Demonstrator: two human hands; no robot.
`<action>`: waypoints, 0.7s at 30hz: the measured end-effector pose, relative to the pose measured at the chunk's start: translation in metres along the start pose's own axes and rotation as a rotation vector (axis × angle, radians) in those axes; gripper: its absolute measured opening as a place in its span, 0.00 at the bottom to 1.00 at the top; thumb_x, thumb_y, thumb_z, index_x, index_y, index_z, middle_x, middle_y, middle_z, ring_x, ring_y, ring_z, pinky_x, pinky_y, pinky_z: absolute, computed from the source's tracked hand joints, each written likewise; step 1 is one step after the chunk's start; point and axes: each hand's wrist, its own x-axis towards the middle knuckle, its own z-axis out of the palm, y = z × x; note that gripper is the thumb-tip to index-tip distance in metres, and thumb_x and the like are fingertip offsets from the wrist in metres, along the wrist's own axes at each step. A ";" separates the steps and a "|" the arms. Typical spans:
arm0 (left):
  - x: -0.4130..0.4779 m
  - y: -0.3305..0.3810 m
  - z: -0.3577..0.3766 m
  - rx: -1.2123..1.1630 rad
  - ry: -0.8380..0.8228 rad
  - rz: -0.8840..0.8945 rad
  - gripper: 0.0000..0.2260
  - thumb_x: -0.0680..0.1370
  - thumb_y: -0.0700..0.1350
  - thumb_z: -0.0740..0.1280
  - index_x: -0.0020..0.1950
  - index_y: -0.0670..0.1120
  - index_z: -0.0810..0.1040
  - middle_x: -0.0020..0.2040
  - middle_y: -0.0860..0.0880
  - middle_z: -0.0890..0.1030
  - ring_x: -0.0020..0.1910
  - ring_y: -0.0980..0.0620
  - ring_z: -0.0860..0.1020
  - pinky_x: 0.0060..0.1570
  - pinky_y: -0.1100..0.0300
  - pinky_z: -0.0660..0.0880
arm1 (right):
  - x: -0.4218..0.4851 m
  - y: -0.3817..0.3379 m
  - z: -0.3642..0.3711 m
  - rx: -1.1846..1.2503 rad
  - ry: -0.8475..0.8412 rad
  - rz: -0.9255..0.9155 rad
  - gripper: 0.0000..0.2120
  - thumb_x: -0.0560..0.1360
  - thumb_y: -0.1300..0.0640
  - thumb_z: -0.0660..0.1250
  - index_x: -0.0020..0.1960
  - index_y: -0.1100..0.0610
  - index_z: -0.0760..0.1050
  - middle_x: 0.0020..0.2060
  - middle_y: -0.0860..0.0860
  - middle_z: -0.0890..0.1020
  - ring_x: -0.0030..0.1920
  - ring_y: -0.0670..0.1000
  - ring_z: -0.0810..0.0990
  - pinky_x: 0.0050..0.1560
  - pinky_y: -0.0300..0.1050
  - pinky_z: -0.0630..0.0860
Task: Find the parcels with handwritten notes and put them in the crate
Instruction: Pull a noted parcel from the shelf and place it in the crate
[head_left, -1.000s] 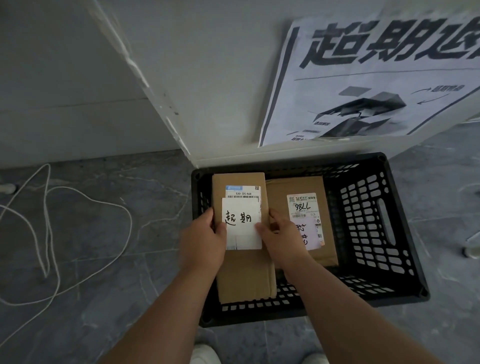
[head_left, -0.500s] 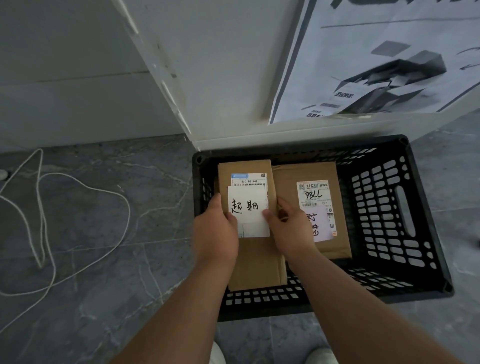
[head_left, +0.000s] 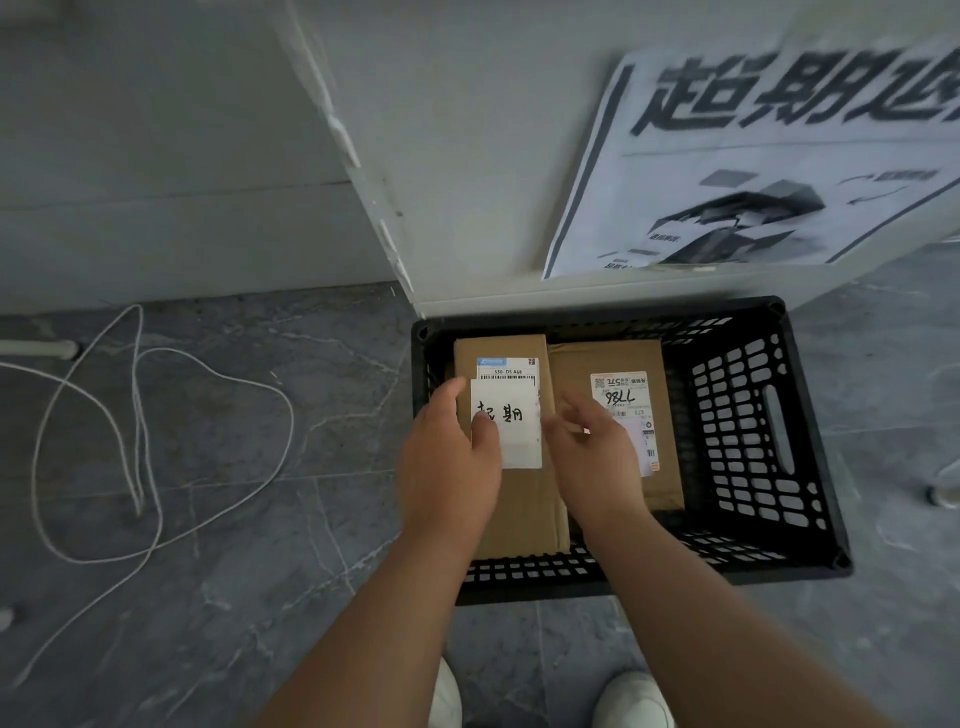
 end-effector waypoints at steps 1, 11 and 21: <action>-0.004 0.004 -0.005 -0.057 -0.024 -0.004 0.20 0.82 0.48 0.61 0.75 0.53 0.67 0.69 0.54 0.76 0.61 0.58 0.76 0.56 0.60 0.77 | -0.006 -0.006 -0.003 0.024 -0.009 0.003 0.20 0.81 0.51 0.65 0.72 0.47 0.71 0.62 0.45 0.79 0.52 0.43 0.78 0.45 0.37 0.72; -0.073 0.105 -0.103 -0.499 -0.072 0.078 0.17 0.82 0.42 0.63 0.65 0.61 0.74 0.64 0.60 0.79 0.64 0.63 0.76 0.65 0.54 0.74 | -0.106 -0.118 -0.085 0.309 -0.034 -0.059 0.18 0.81 0.56 0.65 0.69 0.44 0.75 0.62 0.42 0.81 0.60 0.41 0.79 0.63 0.45 0.76; -0.148 0.265 -0.239 -0.646 -0.012 0.329 0.17 0.82 0.38 0.63 0.63 0.59 0.76 0.61 0.61 0.81 0.61 0.64 0.78 0.55 0.71 0.74 | -0.218 -0.274 -0.184 0.484 0.029 -0.307 0.17 0.80 0.58 0.66 0.66 0.43 0.78 0.59 0.38 0.82 0.57 0.32 0.79 0.59 0.36 0.75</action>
